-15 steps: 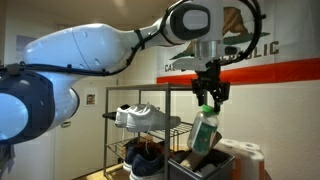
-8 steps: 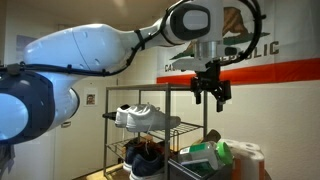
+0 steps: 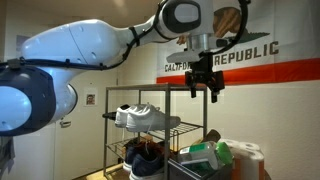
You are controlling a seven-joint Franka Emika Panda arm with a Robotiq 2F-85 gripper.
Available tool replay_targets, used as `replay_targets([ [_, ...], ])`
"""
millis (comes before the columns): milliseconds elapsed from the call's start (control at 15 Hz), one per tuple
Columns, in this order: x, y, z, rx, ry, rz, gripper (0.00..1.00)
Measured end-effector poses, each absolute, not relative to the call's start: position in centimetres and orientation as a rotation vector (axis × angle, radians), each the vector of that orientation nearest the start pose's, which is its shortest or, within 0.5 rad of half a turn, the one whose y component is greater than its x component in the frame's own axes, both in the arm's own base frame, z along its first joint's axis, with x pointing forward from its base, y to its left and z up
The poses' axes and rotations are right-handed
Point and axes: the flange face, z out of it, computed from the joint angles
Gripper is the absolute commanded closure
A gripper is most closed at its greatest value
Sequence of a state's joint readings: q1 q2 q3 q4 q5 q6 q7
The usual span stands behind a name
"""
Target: Throw the bottle on the top shelf of the shoe rack in the trash
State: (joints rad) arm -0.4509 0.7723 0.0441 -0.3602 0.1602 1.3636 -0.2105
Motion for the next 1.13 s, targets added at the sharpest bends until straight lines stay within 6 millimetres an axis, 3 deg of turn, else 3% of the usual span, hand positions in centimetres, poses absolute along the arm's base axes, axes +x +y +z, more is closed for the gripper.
replay_targets([
  [200,62.3,-25.3,69.3,-3.089,0.245,-0.364,0.0],
  [467,57.8,-22.3,74.6,-3.223,0.306,-0.264,0.0],
  [733,54.0,-18.8,79.5,-3.298,0.322,-0.269,0.0],
  [933,52.6,-15.6,82.0,-3.301,0.247,-0.335,0.0],
  [1133,52.3,-14.3,82.7,-3.304,0.214,-0.359,0.0],
])
